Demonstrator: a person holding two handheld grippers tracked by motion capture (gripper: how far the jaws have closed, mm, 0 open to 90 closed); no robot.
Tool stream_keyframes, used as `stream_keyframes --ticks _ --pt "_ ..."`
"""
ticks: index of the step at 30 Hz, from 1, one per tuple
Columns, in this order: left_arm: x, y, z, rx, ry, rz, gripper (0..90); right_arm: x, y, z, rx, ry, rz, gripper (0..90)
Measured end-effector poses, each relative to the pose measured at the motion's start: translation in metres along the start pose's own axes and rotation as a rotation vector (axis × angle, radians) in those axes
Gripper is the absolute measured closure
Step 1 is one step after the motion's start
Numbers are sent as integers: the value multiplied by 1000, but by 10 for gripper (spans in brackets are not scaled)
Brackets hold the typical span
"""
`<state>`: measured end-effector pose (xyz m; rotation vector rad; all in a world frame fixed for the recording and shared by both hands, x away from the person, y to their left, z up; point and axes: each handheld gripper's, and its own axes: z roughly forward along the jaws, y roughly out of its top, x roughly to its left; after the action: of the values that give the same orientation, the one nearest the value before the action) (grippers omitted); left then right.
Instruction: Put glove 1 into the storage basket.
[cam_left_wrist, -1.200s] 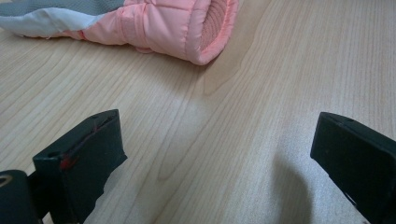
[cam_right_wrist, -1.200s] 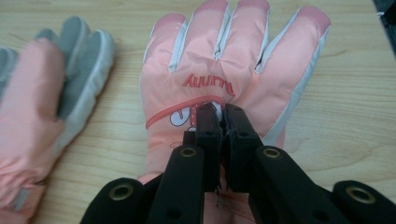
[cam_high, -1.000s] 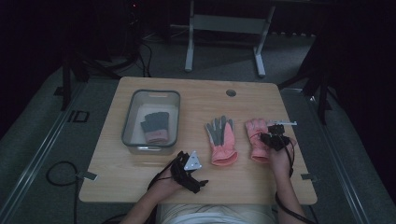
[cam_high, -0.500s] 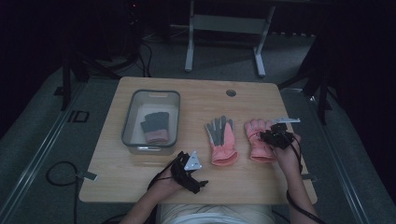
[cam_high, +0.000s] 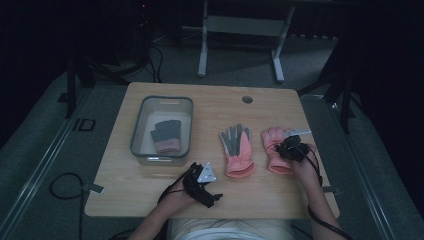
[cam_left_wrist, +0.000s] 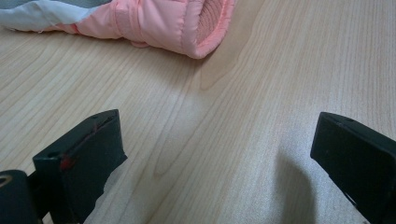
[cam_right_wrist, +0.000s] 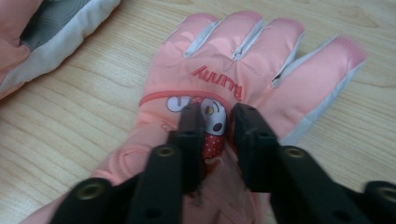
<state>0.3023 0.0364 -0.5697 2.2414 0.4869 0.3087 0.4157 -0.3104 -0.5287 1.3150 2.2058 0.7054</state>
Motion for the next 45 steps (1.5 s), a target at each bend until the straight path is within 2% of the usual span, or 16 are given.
stream_keyframes --ticks 4,8,10,12,16,17,24,30,35,37,38,41,45 --pt "0 0 0 0 -1 -1 20 2 2 1 8 -6 16 824" --pt "1 0 0 -4 0 -8 20 -1 4 -7 -19 -9 85 850" --pt "1 0 0 2 0 -6 20 -1 7 -13 -33 -32 97 853" --pt "1 0 0 -2 -1 -7 20 -1 12 -20 -43 -46 111 853" --pt "1 -1 -1 -2 -1 -8 20 2 27 -44 -99 -77 138 854" --pt "1 -1 -1 -1 -1 -9 21 4 32 -51 -113 -83 131 854" --pt "0 0 -1 -7 -3 -7 20 25 63 -93 -197 -91 116 854" --pt "1 -1 -1 -10 -3 -8 20 54 81 -112 -238 -76 70 854" --pt "1 0 -2 -9 -5 -5 21 76 93 -115 -246 -51 41 854" --pt "1 -1 -2 -10 -5 -6 20 81 95 -115 -242 -41 38 854" --pt "1 -1 -2 -10 -5 -7 20 92 96 -112 -244 -22 34 854" --pt "1 -1 -2 -11 -4 -2 21 103 96 -107 -239 7 50 854" --pt "1 -1 -2 -15 -3 -2 20 119 96 -100 -226 23 45 854"
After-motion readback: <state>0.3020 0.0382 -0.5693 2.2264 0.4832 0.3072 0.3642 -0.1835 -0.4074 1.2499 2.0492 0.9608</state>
